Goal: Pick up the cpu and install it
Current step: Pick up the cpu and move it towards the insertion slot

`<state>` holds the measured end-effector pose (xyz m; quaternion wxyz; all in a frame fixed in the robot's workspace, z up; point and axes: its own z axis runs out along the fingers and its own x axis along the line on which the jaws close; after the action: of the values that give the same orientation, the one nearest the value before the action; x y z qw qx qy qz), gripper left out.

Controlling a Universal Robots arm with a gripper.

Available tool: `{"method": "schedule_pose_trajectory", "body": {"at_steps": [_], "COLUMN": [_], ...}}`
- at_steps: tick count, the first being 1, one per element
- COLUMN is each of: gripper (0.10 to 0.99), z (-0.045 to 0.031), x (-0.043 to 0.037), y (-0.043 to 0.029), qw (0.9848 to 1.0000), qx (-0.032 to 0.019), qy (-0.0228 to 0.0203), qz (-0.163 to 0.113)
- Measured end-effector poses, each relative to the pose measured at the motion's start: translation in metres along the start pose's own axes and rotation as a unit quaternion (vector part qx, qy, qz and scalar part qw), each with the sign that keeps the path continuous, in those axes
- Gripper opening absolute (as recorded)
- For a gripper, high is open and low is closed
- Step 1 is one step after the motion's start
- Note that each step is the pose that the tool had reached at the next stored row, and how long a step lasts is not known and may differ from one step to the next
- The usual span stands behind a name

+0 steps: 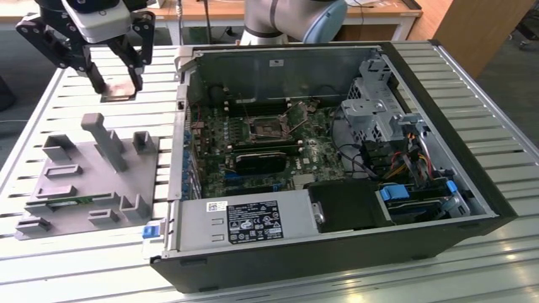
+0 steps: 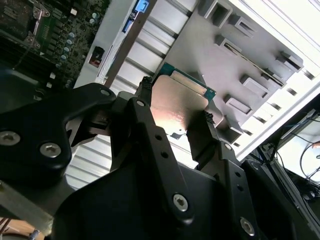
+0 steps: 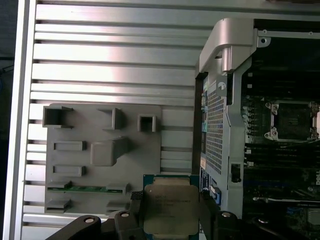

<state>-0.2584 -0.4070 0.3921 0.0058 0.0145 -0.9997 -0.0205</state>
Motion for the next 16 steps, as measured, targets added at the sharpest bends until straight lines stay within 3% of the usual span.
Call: {"method": "schedule_pose_trajectory", "body": {"at_steps": [16], "gripper": [0.533], "z": [-0.0001], "x": [-0.0102], "y": [-0.0003], "qw": [1.0000], "qx": [0.0000], "qy": [0.0000], "qz": [0.000]}}
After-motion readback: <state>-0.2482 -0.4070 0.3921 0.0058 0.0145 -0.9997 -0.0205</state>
